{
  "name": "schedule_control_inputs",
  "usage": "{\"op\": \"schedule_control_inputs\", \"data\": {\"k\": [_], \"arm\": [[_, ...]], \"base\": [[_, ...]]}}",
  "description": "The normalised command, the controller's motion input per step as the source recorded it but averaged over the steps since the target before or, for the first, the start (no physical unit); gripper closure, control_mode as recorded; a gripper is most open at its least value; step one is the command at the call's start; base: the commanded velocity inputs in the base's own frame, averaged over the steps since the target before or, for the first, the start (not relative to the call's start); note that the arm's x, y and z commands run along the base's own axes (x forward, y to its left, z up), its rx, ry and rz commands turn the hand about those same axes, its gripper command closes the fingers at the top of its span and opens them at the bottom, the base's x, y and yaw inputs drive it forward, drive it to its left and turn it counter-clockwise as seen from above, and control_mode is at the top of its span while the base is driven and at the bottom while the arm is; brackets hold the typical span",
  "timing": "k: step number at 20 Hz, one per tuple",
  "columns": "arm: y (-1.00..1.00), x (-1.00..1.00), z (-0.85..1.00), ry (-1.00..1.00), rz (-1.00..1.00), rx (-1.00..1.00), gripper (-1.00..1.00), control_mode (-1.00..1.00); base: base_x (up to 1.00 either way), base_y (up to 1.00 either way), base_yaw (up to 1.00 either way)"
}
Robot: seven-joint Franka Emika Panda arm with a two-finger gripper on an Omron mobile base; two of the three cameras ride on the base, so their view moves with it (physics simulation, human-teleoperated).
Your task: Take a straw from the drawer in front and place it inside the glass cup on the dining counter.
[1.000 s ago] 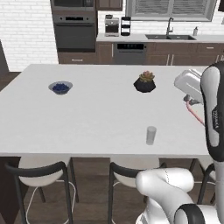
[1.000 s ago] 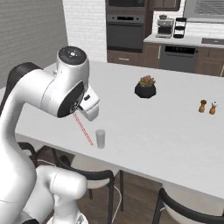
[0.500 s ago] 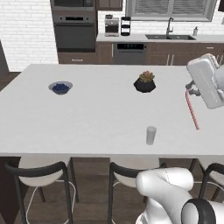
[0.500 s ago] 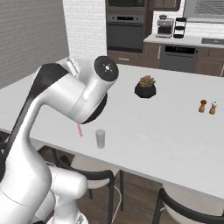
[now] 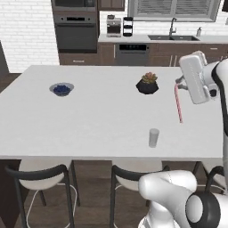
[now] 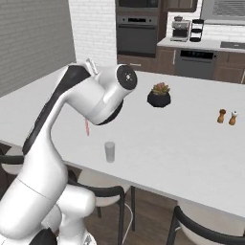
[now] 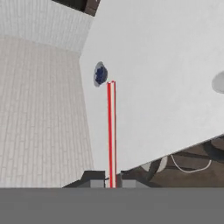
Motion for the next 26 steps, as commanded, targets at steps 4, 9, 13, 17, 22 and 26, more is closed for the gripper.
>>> {"op": "schedule_control_inputs", "data": {"k": [4, 9, 13, 17, 22, 26], "arm": [[0.00, 0.75, -0.02, 0.00, -0.01, 0.06, 1.00, -1.00], [0.00, 0.67, -0.16, 0.00, 0.00, 0.09, 1.00, -1.00], [0.00, 0.45, -0.28, 0.00, 0.00, 0.09, 1.00, -1.00], [-0.06, 0.33, -0.24, 0.00, -0.01, 0.02, 1.00, -1.00], [-0.09, 0.24, -0.26, 0.00, -0.02, 0.00, 1.00, -1.00], [-0.19, 0.03, -0.46, 0.00, -0.05, 0.00, 1.00, -1.00]], "base": [[0.00, 0.00, 0.00], [0.00, 0.00, 0.00], [0.00, 0.00, 0.00], [0.00, 0.00, 0.00], [0.00, 0.00, 0.00], [0.00, 0.00, 0.00]]}}
